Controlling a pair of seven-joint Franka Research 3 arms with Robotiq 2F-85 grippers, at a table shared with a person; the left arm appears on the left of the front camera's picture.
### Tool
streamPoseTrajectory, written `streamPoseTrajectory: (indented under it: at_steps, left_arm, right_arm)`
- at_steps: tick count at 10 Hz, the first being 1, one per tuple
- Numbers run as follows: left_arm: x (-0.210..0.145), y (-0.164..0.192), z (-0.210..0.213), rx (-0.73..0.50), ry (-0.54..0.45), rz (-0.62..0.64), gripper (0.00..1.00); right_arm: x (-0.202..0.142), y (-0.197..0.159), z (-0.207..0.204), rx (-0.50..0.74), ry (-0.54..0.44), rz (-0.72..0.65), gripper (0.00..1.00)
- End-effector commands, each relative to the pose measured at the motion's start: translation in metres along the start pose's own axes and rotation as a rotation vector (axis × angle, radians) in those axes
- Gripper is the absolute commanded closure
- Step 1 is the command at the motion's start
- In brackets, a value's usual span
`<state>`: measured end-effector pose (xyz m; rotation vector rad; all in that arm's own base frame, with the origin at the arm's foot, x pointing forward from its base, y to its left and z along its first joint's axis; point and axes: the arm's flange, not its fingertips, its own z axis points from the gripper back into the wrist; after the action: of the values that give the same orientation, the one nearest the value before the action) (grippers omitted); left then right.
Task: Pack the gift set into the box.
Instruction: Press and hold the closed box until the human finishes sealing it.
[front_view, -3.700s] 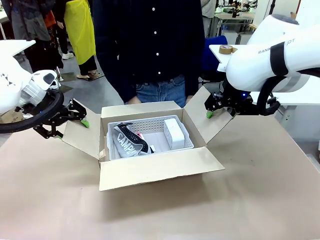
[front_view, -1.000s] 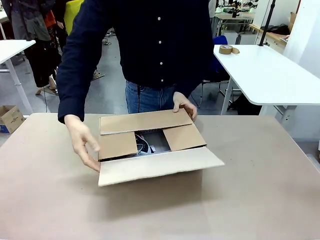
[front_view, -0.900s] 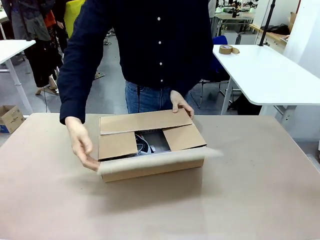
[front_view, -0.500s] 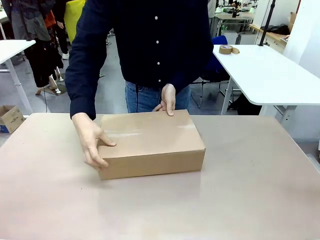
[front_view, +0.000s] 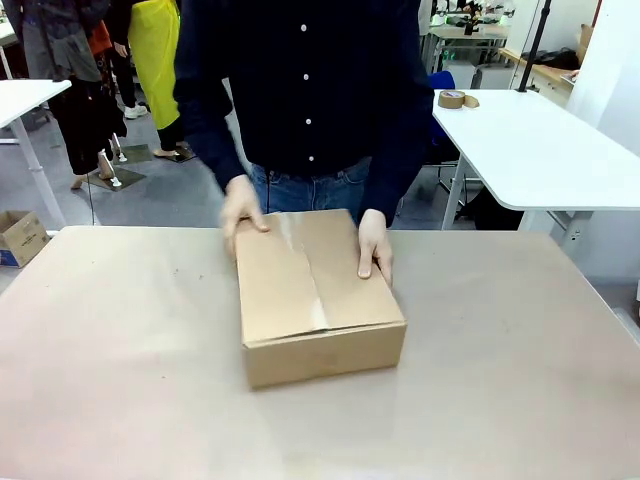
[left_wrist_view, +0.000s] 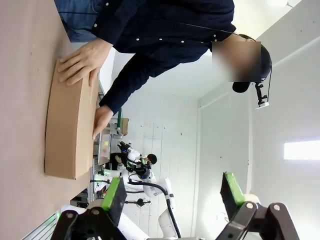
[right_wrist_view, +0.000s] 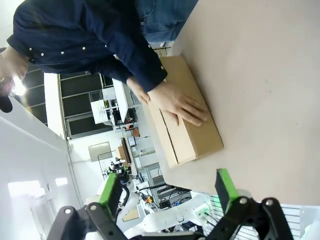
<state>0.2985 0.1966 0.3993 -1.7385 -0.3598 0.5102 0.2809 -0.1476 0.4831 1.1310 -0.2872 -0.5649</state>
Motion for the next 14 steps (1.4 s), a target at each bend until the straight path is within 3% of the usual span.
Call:
streamPoseTrajectory:
  at_steps: [1,8,9,10,11,12,13,14]
  left_arm:
    - [-0.005,-0.001,0.001,-0.007,0.014,0.002,0.00]
    - [0.000,0.000,0.000,0.000,0.000,0.000,0.00]
    - [-0.009,-0.010,-0.032,-0.094,0.219,-0.157,0.00]
    - [-0.023,-0.014,-0.088,-0.179,0.399,-0.265,0.00]
    - [-0.039,-0.018,-0.133,-0.189,0.567,-0.313,0.00]
    - [-0.055,-0.012,-0.171,-0.146,0.686,-0.334,0.00]
    - [-0.069,0.007,-0.199,-0.144,0.827,-0.264,0.00]
    - [-0.074,0.029,-0.210,-0.093,0.797,-0.276,0.00]
  right_arm:
    - [0.000,0.000,-0.001,0.023,-0.003,0.012,0.00]
    - [0.000,0.000,0.000,0.000,0.001,0.000,0.00]
    - [0.008,0.023,-0.048,-0.058,0.080,0.155,0.00]
    - [0.008,0.051,-0.122,-0.021,0.290,0.405,0.00]
    - [0.000,0.067,-0.173,0.026,0.353,0.568,0.00]
    - [-0.016,0.073,-0.211,0.094,0.474,0.669,0.00]
    - [-0.028,0.067,-0.236,0.123,0.584,0.698,0.00]
    - [-0.034,0.054,-0.232,0.029,0.629,0.747,0.00]
